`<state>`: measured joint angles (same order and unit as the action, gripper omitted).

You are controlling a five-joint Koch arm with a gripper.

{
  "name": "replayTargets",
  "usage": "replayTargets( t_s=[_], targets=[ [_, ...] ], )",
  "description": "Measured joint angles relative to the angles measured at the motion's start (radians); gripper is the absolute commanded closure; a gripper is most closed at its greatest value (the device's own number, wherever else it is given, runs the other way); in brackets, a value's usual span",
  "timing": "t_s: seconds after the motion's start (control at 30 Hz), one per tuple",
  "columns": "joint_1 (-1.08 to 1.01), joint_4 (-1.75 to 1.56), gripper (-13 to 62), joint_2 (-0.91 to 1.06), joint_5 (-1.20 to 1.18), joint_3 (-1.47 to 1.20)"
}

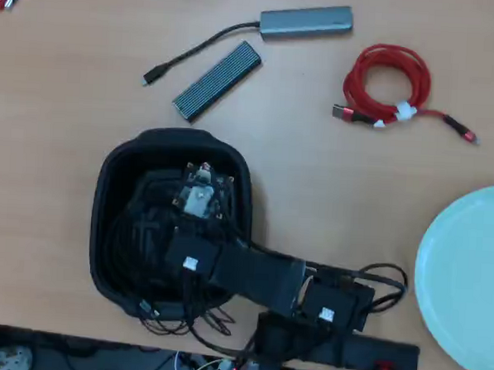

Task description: Put a black charging cable in a black bowl and put a red charging cable in a green bowl

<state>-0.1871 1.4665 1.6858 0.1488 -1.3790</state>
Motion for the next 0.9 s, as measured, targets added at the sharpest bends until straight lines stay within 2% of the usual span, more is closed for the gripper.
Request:
replayTargets(
  t_s=[0.27, 0.4, 0.57, 0.67, 0.77, 0.83, 0.9],
  targets=[
    [0.006, -0.008, 53.8, -0.126, 0.0, 0.002],
    [0.006, -0.008, 50.3, -0.187, 0.0, 0.078],
    [0.008, -0.009, 38.3, -0.189, -0.003, 0.144],
    [0.008, -0.014, 23.0, -0.189, 0.0, 0.153],
    [0.009, -0.018, 12.3, -0.189, 0.0, 0.152],
    [0.009, -0.02, 8.7, -0.189, 0.0, 0.153],
    [0.011, -0.02, 8.1, -0.189, 0.0, 0.153]
  ],
)
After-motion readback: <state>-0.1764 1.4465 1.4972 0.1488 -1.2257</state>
